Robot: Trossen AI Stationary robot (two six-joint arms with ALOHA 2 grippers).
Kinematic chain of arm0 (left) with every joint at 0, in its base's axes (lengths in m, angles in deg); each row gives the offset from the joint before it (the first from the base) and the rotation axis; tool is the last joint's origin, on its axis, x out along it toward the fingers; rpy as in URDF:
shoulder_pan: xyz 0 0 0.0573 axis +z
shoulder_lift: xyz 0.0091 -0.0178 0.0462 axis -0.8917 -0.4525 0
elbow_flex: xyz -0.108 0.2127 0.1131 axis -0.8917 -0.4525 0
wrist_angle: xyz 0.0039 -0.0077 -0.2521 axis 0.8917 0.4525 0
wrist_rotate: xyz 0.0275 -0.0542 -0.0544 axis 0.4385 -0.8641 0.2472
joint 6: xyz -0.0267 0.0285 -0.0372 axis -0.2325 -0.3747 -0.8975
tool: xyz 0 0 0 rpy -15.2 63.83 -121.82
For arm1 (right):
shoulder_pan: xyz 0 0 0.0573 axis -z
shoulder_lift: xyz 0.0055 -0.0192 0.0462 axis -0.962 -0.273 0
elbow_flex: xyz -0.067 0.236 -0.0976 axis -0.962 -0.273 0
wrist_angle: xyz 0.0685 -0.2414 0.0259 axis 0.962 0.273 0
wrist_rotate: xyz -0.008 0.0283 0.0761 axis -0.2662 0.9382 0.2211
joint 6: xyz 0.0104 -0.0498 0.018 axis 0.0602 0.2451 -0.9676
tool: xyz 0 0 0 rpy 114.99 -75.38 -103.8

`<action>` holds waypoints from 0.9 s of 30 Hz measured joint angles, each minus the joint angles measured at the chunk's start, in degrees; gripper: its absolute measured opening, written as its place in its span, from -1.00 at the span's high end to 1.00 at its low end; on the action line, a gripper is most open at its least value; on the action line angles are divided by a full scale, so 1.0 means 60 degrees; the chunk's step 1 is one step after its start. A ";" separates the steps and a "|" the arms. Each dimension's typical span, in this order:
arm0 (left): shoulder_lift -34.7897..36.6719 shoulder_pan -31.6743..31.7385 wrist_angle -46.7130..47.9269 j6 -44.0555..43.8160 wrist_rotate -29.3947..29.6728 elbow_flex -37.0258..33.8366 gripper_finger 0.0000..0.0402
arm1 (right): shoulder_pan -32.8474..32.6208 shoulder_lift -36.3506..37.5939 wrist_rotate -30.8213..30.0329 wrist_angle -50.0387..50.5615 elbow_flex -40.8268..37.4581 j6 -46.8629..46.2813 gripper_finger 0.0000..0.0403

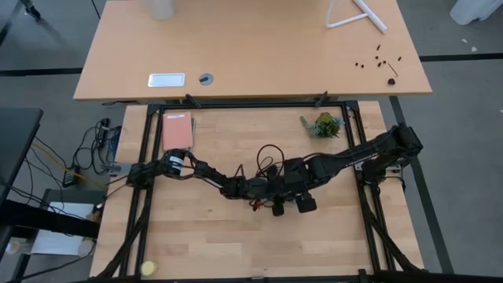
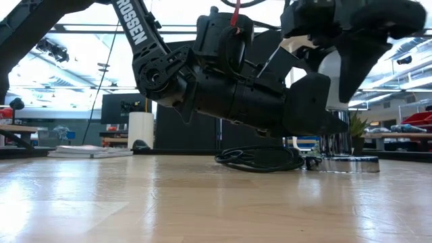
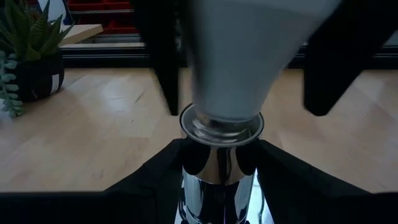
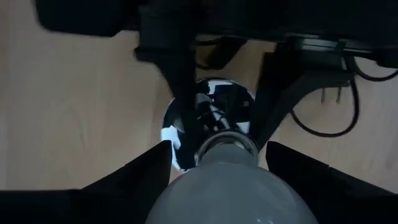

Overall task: Screw lightbulb
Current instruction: Insert the lightbulb into the lamp

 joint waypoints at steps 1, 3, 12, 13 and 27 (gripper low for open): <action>0.0004 0.0004 0.0003 -0.0007 0.0045 0.0000 0.04 | 0.0028 0.0000 -0.0001 -0.0031 0.0000 -0.0024 -0.31; 0.0004 0.0011 0.0002 -0.0017 0.0024 0.0000 0.04 | 0.0090 0.0000 -0.0045 -0.0102 0.0000 -0.0244 -0.30; 0.0004 0.0007 0.0016 -0.0009 0.0013 0.0000 0.04 | 0.0291 0.0033 0.0030 -0.0090 -0.0177 -0.0786 -0.33; 0.0004 0.0007 0.0014 -0.0006 0.0006 0.0000 0.04 | 0.0347 0.0039 0.0150 -0.0100 -0.0193 -0.0806 -0.33; 0.0004 0.0000 0.0015 0.0019 -0.0012 0.0000 0.04 | 0.0826 0.0040 0.0891 -0.0383 -0.0219 -0.1195 -0.34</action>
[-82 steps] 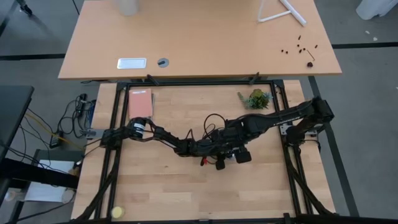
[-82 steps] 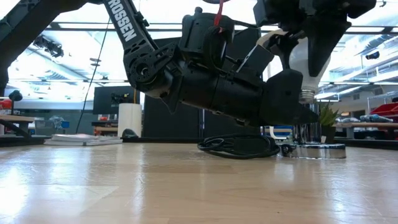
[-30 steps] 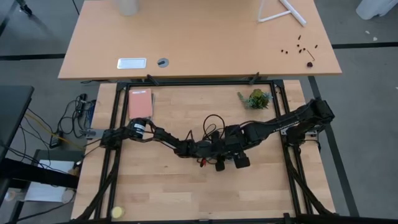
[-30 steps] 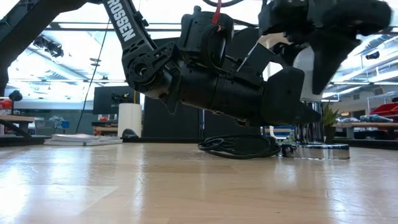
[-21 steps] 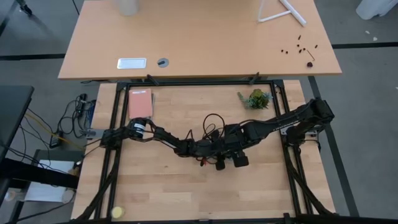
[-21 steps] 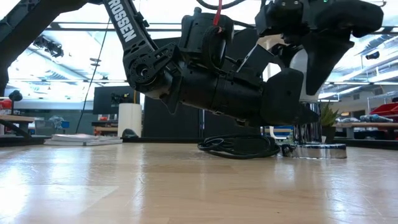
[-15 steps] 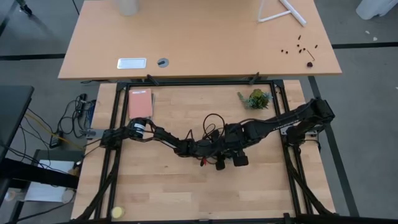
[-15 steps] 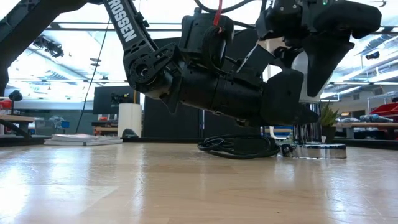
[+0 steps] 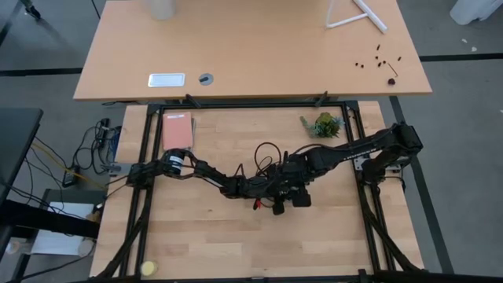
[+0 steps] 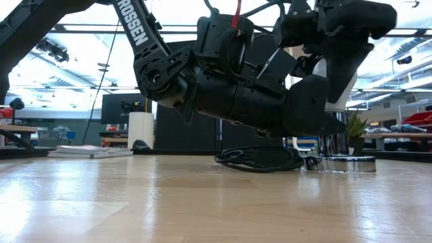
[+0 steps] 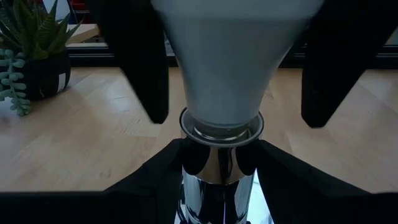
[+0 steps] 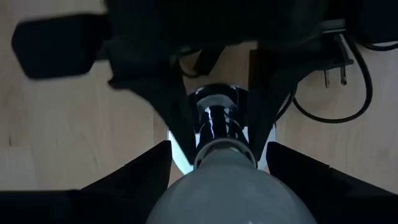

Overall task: Screw lightbulb
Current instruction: Insert the lightbulb into the lamp

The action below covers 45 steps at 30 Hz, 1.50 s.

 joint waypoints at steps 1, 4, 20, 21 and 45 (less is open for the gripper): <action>0.0001 0.0000 0.0001 -0.0003 0.0000 0.0000 0.04 | 0.0028 -0.0004 0.0003 -0.0009 0.0000 -0.0139 -0.34; 0.0000 0.0000 0.0012 -0.0003 -0.0004 0.0000 0.04 | 0.0043 -0.0004 -0.0041 0.0015 0.0000 -0.0738 -0.32; 0.0006 -0.0004 0.0060 0.0004 -0.0029 0.0000 0.04 | 0.0043 -0.0011 -0.0360 0.0297 -0.0004 -0.5151 -0.32; 0.0007 -0.0004 0.0060 0.0004 -0.0033 0.0000 0.04 | 0.0043 -0.0015 -0.0361 0.0329 -0.0004 -0.5313 -0.31; 0.0011 -0.0015 0.0089 -0.0062 -0.0036 0.0000 0.04 | -0.0033 0.0438 -0.1251 0.1726 0.1788 -0.2655 -0.68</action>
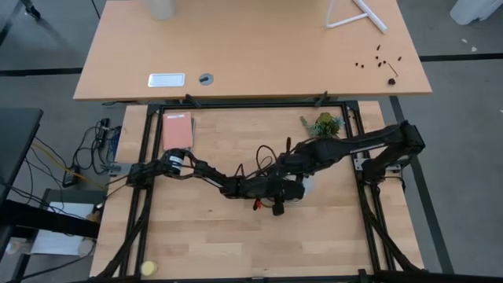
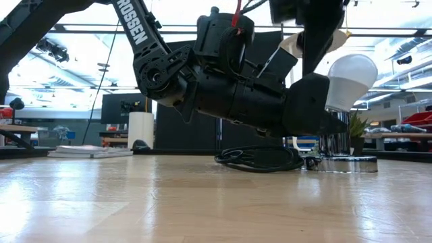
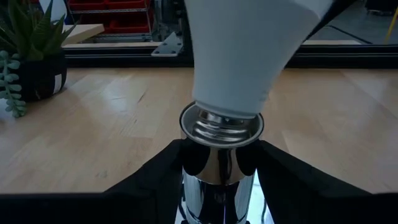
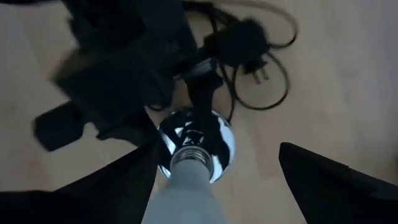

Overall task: Screw lightbulb
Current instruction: Insert the lightbulb into the lamp

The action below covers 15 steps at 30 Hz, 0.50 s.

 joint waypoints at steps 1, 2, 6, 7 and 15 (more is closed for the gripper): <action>0.0000 0.0000 0.0001 -0.0007 -0.0001 0.0000 0.04 | -0.0123 0.0170 -0.0085 0.0002 0.0041 0.0034 -0.68; 0.0000 0.0000 0.0004 -0.0024 -0.0004 0.0000 0.04 | -0.0289 0.0351 -0.0248 0.0004 0.0041 0.0041 -0.67; 0.0000 0.0000 0.0007 -0.0188 0.0007 0.0000 0.04 | -0.0982 0.1034 -0.1262 0.0250 -0.0338 0.0102 -0.64; 0.0000 0.0000 0.0010 -0.0188 0.0007 0.0000 0.04 | -0.1139 0.1163 -0.1404 0.0261 -0.0465 0.0103 -0.64; 0.0011 0.0000 0.0160 -0.0192 0.0007 0.0011 0.04 | -0.2238 0.1222 -0.2093 0.0819 -0.0768 0.1469 -0.65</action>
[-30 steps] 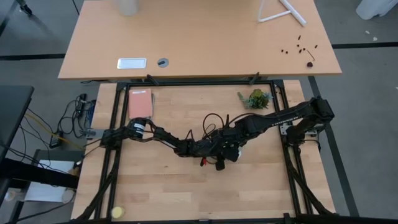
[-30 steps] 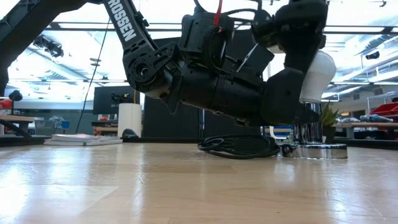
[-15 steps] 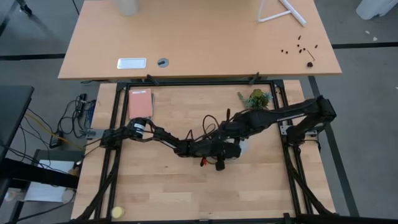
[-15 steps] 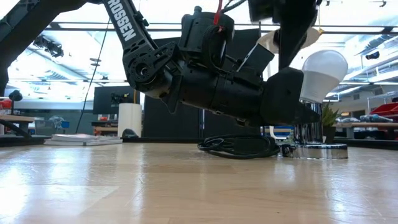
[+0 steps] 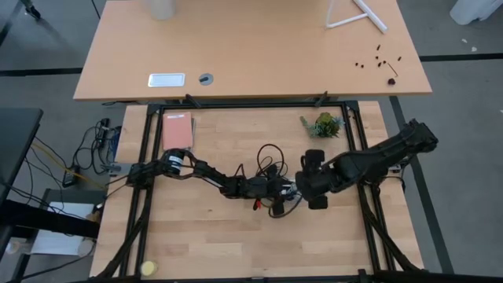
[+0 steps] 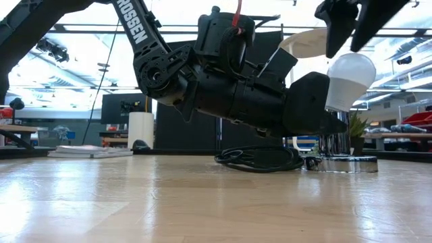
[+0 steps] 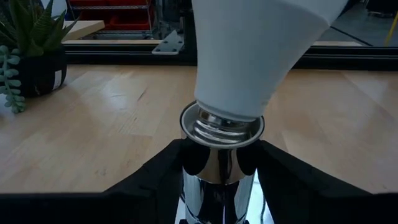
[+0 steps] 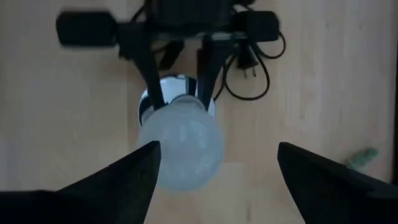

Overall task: Screw lightbulb
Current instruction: Insert the lightbulb into the lamp

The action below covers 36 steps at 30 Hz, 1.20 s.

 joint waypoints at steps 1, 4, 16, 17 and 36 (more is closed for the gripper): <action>0.0000 0.0000 0.0006 0.0000 0.0004 0.0000 0.04 | -0.0052 -0.0063 0.0005 0.0005 0.0000 0.0276 -0.66; 0.0000 0.0000 0.0008 -0.0004 0.0004 0.0000 0.04 | -0.0087 -0.0127 0.0540 -0.0003 0.0000 0.1179 -0.71; 0.0000 0.0000 0.0030 -0.0007 0.0007 0.0000 0.04 | -0.0374 -0.0186 -0.0088 0.0031 0.0002 0.2900 -0.94; 0.0000 0.0000 0.0029 -0.0007 0.0006 0.0000 0.04 | -0.0422 -0.0271 -0.0108 -0.0023 0.0016 0.2910 -0.93; -0.0011 0.0000 0.0008 -0.0039 0.0011 -0.0007 0.04 | -0.0315 -0.1948 -0.0511 -0.0233 0.0022 0.3876 -0.86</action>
